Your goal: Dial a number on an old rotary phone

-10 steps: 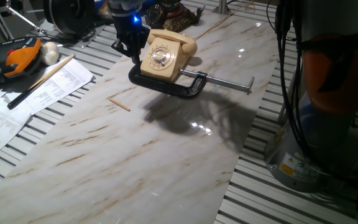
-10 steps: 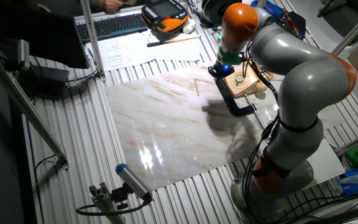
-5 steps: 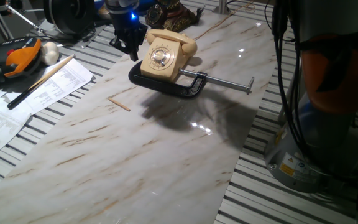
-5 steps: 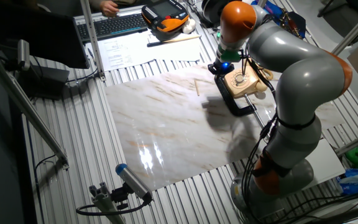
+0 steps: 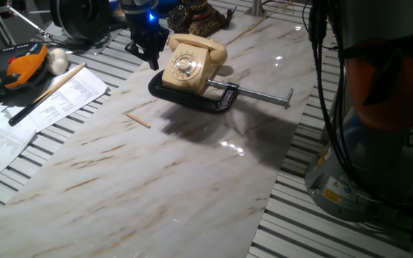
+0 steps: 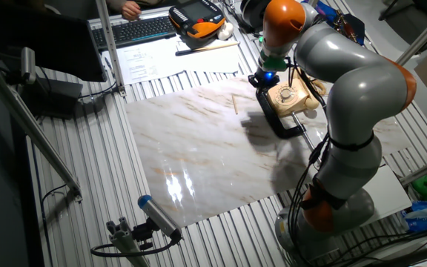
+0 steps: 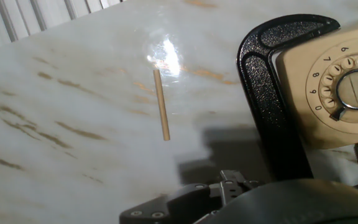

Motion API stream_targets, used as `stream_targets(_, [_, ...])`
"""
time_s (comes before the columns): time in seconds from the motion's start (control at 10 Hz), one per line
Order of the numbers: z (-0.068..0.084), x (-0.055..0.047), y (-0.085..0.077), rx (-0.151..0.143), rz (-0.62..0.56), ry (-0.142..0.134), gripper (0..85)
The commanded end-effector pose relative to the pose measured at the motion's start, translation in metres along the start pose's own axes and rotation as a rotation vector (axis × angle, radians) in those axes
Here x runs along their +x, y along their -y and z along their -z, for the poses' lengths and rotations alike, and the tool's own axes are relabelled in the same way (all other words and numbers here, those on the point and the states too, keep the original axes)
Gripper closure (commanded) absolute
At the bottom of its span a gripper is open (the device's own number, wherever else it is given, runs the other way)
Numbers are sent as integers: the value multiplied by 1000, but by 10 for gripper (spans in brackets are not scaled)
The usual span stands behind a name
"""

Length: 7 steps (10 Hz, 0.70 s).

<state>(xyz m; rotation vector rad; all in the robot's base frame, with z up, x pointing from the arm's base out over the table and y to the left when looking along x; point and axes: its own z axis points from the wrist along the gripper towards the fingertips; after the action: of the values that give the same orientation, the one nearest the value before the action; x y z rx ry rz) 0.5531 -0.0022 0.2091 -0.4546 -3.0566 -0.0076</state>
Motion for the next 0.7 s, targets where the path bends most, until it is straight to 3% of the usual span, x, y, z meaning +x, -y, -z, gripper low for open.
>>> stream_targets(0.0, [0,1,-1,0,0,0,850])
stream_targets(0.4, [-1,0,0,4,20,9,850])
stream_targets(0.6, [-1,0,0,-9,17,16,850])
